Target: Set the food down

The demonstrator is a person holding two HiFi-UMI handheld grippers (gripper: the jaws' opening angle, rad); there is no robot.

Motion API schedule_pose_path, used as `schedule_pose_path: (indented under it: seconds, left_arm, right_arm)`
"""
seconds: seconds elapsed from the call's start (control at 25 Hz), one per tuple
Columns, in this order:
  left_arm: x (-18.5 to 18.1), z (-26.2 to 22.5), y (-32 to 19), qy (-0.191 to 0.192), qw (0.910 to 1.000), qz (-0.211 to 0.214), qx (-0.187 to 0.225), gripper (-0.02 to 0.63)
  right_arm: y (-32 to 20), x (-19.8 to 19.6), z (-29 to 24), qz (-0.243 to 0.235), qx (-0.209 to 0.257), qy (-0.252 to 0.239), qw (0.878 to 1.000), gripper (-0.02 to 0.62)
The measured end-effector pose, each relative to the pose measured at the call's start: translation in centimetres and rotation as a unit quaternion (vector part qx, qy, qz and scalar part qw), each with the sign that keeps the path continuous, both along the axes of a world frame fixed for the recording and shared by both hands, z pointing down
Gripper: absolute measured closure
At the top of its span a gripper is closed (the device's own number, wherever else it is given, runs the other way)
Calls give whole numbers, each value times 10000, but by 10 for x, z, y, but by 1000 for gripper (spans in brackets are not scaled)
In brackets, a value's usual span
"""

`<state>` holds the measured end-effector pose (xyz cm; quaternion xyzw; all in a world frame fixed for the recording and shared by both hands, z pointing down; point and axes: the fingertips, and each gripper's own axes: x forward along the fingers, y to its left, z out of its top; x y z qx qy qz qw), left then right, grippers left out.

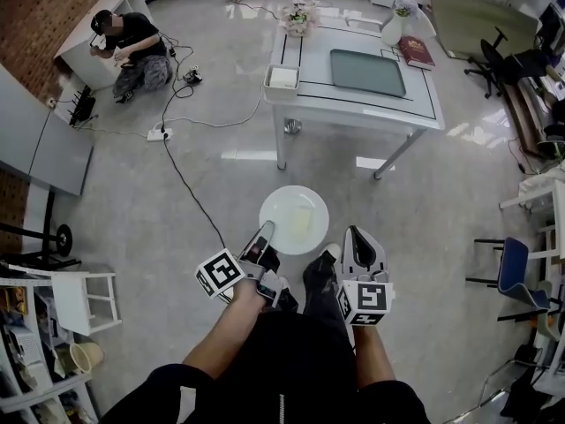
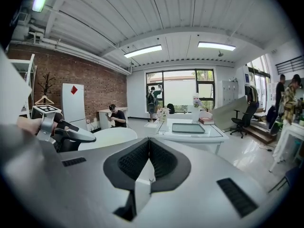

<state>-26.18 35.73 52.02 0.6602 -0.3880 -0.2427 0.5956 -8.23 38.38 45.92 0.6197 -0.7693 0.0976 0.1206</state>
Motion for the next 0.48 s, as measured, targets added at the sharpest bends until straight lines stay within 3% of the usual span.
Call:
schedule_pose_path:
  seconds: [0.48]
  left_arm:
    - [25, 15, -50, -13, 9997, -9, -242, 591]
  right_arm:
    - [-52, 23, 15, -42, -239, -52, 9997, 586]
